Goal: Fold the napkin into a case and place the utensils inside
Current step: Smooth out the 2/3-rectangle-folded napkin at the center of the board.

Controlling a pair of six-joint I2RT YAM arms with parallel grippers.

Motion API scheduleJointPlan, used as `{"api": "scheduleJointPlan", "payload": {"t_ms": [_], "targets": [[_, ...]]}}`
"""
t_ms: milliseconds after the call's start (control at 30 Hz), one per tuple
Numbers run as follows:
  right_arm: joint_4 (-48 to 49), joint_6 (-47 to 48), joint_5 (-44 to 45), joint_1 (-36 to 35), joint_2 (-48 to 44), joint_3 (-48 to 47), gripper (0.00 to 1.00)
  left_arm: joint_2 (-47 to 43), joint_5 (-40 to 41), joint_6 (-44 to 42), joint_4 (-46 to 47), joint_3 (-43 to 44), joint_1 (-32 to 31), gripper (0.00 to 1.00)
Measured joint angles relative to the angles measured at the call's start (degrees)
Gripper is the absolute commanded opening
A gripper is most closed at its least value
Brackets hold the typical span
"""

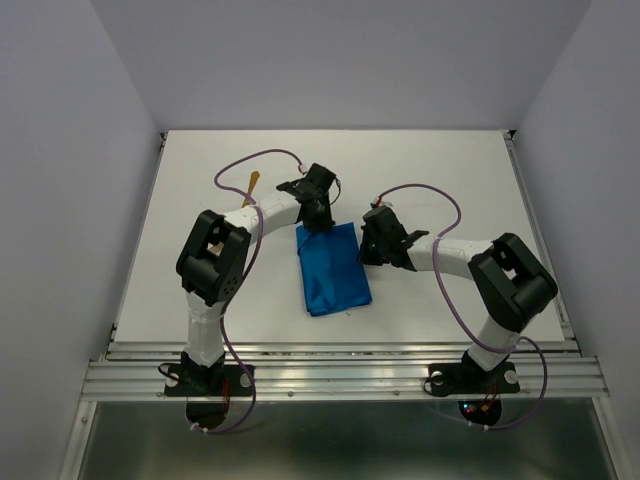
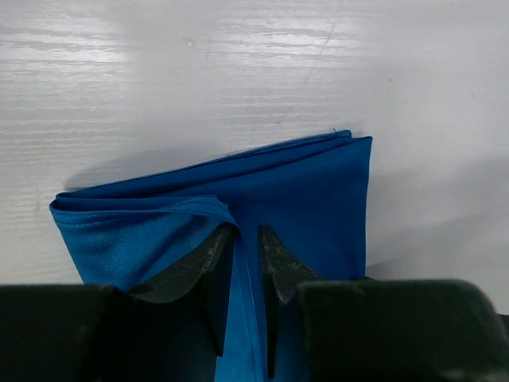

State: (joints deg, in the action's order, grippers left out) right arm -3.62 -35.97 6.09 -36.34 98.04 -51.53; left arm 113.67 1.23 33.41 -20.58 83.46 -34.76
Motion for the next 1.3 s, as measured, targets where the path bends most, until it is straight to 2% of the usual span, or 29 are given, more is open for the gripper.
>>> {"api": "scheduleJointPlan", "payload": {"t_ms": [100,300,400,600,867,900,1000,1033,1067,1300], "targets": [[-0.2,0.0,0.1,0.0,-0.1,0.0,0.01,0.0,-2.4,-0.6,1.5,-0.1,0.0,0.26],[-0.5,0.1,0.4,0.0,-0.2,0.0,0.01,-1.9,-6.8,-3.2,3.7,-1.7,0.0,0.29],[-0.5,0.2,0.4,0.0,-0.2,0.0,0.01,-2.9,-6.8,-4.7,3.3,-1.7,0.0,0.31],[-0.5,0.2,0.4,0.0,-0.2,0.0,0.01,-3.0,-6.2,-5.8,2.5,-1.7,0.2,0.40],[-0.5,0.2,0.4,0.0,-0.2,0.0,0.01,-3.0,-5.9,-6.0,2.1,-1.7,0.4,0.40],[-0.5,0.2,0.4,0.0,-0.2,0.0,0.01,-3.0,-5.8,-6.0,2.1,-1.7,0.4,0.39],[-0.5,0.2,0.4,0.0,-0.2,0.0,0.01,-3.0,-5.7,-6.2,1.8,-1.7,0.4,0.23],[-0.5,0.2,0.4,0.0,-0.2,0.0,0.01,-3.0,-5.8,-6.4,1.8,-1.7,0.4,0.10],[-0.5,0.2,0.4,0.0,-0.2,0.0,0.01,-3.0,-5.8,-6.3,1.8,-1.7,0.4,0.02],[-0.5,0.2,0.4,0.0,-0.2,0.0,0.03,-4.8,-5.6,-7.3,1.8,-1.7,0.4,0.00]]}}
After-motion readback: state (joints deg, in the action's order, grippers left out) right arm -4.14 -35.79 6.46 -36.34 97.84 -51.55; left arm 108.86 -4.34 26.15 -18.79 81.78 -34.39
